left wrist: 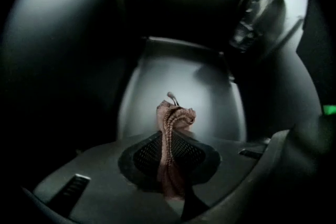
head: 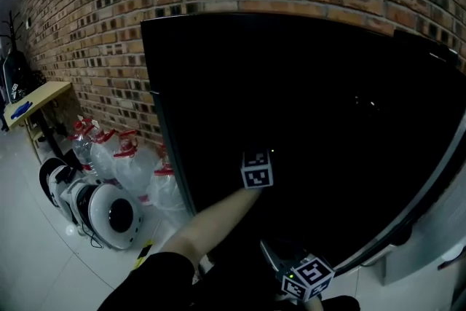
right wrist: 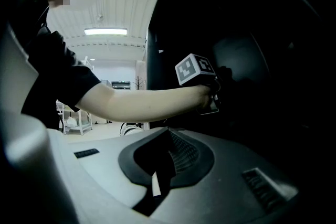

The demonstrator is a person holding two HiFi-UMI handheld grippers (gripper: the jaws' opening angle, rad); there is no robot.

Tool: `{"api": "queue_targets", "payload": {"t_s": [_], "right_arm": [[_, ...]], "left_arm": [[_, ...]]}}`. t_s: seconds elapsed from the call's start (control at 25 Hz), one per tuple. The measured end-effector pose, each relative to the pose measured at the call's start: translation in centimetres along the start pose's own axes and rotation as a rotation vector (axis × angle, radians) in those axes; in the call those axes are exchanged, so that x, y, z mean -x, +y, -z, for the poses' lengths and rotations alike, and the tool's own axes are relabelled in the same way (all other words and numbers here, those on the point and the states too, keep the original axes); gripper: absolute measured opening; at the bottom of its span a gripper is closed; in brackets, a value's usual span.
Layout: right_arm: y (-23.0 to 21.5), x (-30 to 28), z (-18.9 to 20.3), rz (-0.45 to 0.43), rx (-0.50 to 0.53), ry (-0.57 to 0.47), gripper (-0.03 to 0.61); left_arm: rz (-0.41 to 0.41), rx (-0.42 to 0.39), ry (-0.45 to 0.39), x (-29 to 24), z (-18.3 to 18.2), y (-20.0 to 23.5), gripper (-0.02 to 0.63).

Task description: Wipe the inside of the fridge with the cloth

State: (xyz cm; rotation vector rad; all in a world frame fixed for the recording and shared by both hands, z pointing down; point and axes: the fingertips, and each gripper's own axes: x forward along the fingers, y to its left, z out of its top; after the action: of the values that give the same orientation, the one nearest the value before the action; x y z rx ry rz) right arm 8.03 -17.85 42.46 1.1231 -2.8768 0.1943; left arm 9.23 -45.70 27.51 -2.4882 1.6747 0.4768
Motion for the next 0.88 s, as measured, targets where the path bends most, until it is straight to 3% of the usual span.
{"api": "queue_targets", "payload": {"t_s": [0.24,0.44,0.72,0.88], "right_arm": [[0.2,-0.5,0.6,0.011,0.039,0.031,0.005],[-0.8,0.2,1.6,0.039,0.008,0.056,0.005],[-0.5,0.3,1.5,0.037,0.007,0.066,0.005],[-0.6,0.3,1.2,0.027,0.006,0.064,0.005]], "left_arm": [[0.239,-0.024,0.044,0.6,3.3,-6.9,0.048],[0.360,0.080,0.070,0.3,6.2,-10.9,0.048],[0.392,0.075,0.091,-0.9,8.3,-13.7,0.048],[0.393,0.012,0.083,-1.5,8.9,-13.9,0.048]]}}
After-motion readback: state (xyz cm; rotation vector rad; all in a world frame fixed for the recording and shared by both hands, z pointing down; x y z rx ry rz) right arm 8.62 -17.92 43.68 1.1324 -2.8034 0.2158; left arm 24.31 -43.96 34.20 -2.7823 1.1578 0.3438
